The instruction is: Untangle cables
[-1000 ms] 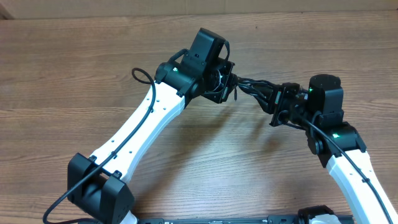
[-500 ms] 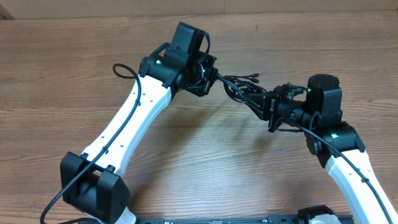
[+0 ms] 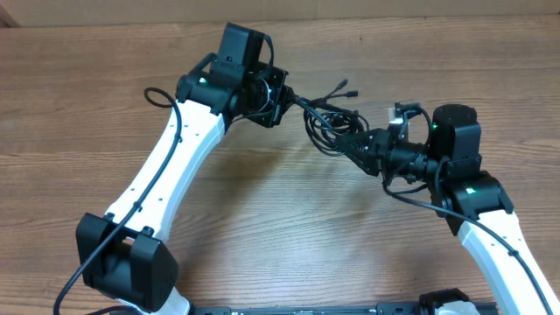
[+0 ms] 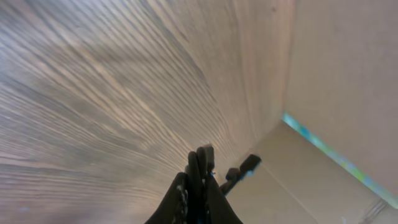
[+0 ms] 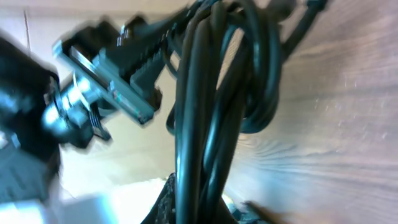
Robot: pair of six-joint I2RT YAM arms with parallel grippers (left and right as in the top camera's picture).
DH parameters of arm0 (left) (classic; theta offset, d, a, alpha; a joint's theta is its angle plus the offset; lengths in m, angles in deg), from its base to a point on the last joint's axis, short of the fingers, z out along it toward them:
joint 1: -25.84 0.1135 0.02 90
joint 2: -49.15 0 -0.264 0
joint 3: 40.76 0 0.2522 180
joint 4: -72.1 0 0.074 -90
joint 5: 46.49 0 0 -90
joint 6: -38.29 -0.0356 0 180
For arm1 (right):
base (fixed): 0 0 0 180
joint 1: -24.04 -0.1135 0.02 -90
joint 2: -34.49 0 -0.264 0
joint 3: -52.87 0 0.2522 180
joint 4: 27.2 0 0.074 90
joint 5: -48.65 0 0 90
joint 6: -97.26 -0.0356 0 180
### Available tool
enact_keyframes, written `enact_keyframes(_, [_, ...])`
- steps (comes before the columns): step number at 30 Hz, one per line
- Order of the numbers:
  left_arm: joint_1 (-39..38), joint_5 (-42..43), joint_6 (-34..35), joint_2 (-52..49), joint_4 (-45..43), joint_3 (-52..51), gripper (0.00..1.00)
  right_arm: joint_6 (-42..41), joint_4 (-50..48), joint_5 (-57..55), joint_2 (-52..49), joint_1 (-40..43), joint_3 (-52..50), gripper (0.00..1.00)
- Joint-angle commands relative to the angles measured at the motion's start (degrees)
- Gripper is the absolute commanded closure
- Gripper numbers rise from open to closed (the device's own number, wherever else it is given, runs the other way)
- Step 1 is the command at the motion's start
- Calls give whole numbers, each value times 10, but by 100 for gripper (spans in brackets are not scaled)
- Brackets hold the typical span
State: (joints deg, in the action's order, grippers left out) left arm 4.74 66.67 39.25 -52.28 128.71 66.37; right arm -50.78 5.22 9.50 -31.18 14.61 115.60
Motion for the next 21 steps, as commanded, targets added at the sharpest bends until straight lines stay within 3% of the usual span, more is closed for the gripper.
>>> enact_keyframes(1, [30,-15,-26,-1,-34,7,96,178,2,74,9,5,13,96])
enact_keyframes(7, [30,25,-53,-1,-95,7,96,285,42,92,9,5,13,96])
enact_keyframes(14, [30,81,-195,-1,-218,7,96,392,103,108,9,5,13,85])
enact_keyframes(21, [30,150,-301,-1,-306,7,96,433,134,107,9,4,12,83])
